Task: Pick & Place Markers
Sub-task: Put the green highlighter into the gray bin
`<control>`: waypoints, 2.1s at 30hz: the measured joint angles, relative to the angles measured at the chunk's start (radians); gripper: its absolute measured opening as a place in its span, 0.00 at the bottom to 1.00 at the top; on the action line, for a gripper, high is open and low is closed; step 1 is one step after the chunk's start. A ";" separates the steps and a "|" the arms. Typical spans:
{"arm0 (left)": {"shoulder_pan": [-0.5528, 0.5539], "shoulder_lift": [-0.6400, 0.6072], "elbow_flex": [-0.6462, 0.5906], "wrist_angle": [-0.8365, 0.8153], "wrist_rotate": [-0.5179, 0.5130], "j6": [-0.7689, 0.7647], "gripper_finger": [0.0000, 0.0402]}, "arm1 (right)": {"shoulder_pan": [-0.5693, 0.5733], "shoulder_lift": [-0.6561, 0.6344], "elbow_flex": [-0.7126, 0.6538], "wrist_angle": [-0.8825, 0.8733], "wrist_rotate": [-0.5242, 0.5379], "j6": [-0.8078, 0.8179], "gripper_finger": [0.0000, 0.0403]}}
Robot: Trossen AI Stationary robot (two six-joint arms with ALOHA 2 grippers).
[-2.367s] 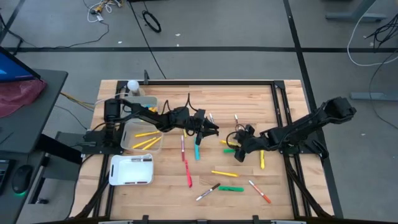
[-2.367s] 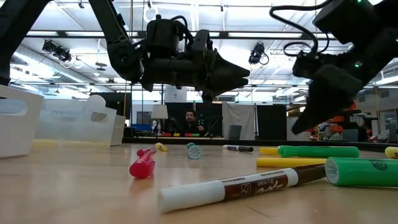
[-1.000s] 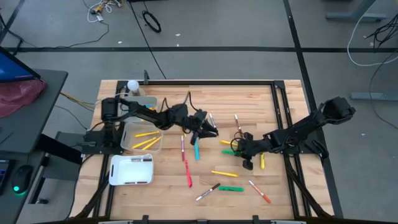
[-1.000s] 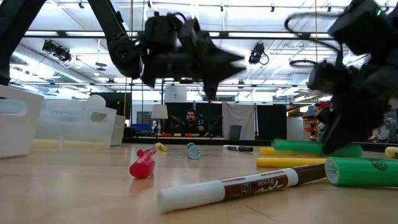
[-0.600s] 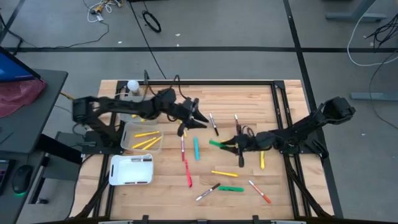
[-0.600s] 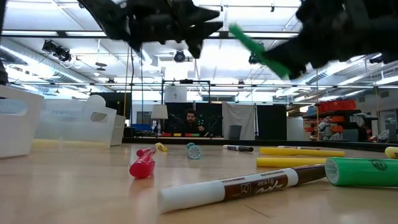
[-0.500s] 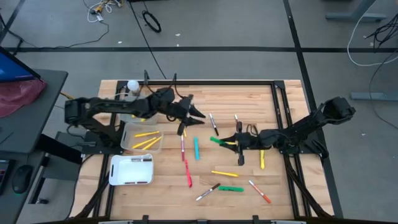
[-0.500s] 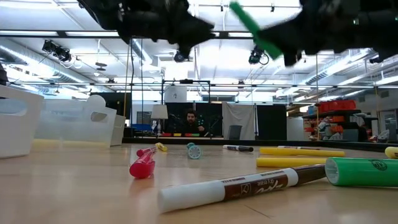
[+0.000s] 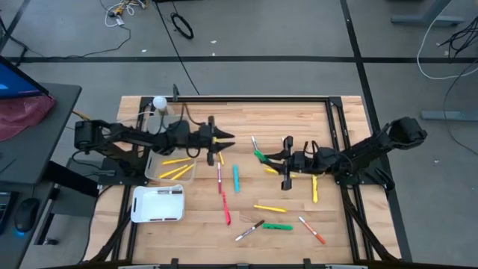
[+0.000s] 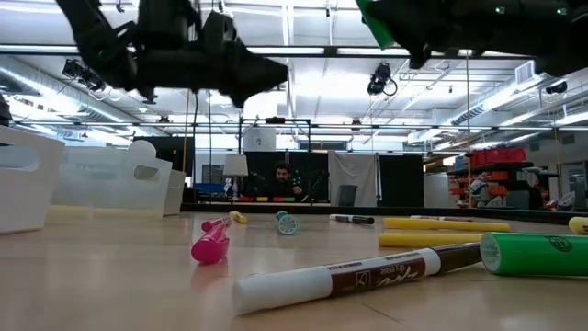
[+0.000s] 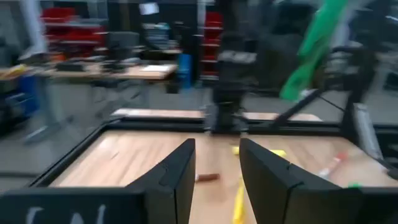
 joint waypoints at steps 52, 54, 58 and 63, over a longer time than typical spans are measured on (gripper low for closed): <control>-0.109 -0.010 0.052 0.155 0.194 0.154 0.61 | -0.142 0.296 0.330 -0.164 -0.201 0.026 0.14; -0.109 -0.010 0.052 0.153 0.193 0.155 0.56 | -0.142 0.296 0.330 -0.166 -0.201 0.026 0.14; -0.106 -0.010 0.052 0.152 0.189 0.155 0.40 | -0.142 0.296 0.330 -0.163 -0.201 0.026 0.15; -0.102 -0.010 0.052 0.144 0.195 0.155 0.17 | -0.142 0.291 0.330 -0.180 -0.205 0.027 0.24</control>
